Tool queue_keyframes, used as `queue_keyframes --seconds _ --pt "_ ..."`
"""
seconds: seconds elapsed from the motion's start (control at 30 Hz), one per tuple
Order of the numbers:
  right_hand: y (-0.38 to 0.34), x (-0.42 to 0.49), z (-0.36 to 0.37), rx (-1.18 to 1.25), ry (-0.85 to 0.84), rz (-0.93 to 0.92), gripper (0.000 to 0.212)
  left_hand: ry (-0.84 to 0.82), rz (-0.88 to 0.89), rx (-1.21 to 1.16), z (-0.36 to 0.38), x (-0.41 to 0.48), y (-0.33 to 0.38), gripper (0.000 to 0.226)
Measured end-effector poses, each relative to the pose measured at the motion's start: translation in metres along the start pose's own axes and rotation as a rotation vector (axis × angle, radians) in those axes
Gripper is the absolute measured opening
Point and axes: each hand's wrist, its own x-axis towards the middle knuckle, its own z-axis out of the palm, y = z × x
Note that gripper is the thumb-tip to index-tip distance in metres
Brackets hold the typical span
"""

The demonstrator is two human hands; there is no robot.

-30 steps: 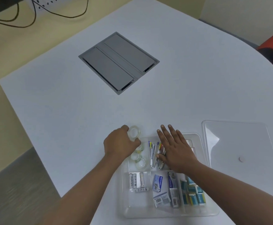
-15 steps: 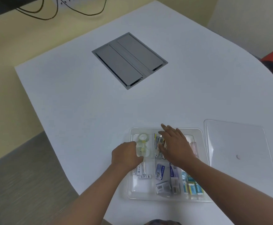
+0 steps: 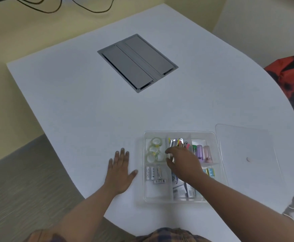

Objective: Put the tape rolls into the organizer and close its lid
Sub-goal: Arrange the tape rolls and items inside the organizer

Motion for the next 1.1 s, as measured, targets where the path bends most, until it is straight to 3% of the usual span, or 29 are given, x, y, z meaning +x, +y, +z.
queue_keyframes --seconds 0.3,0.53,0.73,0.93,1.1 --pt "-0.018 0.027 0.009 0.030 -0.075 0.174 0.024 -0.179 0.029 0.138 0.003 0.005 -0.011 0.094" --pt "-0.024 0.052 0.022 -0.017 -0.131 0.136 0.028 -0.428 -0.072 0.230 -0.014 0.020 0.002 0.094" --pt "-0.019 0.059 0.030 -0.036 -0.180 0.057 0.019 -0.515 -0.106 0.259 -0.021 0.022 0.008 0.096" --pt "-0.009 0.076 0.010 -0.036 -0.041 0.148 0.013 -0.574 -0.122 0.281 -0.026 0.026 0.011 0.100" --pt "-0.006 0.089 0.005 -0.153 -0.020 0.094 0.007 -0.648 -0.127 0.320 -0.028 0.031 0.012 0.116"
